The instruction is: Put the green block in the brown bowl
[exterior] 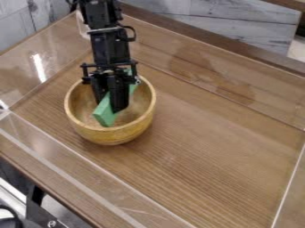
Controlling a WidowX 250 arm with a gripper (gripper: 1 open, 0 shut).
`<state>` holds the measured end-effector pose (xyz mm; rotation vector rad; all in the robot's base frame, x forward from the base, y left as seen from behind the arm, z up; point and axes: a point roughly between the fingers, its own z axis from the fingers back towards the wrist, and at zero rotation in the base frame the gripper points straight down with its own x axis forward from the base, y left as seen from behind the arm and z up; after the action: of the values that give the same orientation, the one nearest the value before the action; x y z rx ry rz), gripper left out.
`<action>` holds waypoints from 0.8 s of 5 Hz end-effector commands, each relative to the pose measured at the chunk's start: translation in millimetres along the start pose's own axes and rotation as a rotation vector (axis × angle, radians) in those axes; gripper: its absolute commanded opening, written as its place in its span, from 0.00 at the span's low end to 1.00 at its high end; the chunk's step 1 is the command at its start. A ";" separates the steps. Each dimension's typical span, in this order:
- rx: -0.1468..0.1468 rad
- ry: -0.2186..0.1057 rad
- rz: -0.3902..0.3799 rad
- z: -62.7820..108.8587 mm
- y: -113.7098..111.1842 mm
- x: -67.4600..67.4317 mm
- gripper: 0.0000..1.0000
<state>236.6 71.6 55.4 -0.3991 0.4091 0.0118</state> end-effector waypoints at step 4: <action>0.002 0.002 -0.020 14.6 -9.5 3.3 0.00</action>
<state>235.3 66.6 59.4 -0.4215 0.4568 0.0050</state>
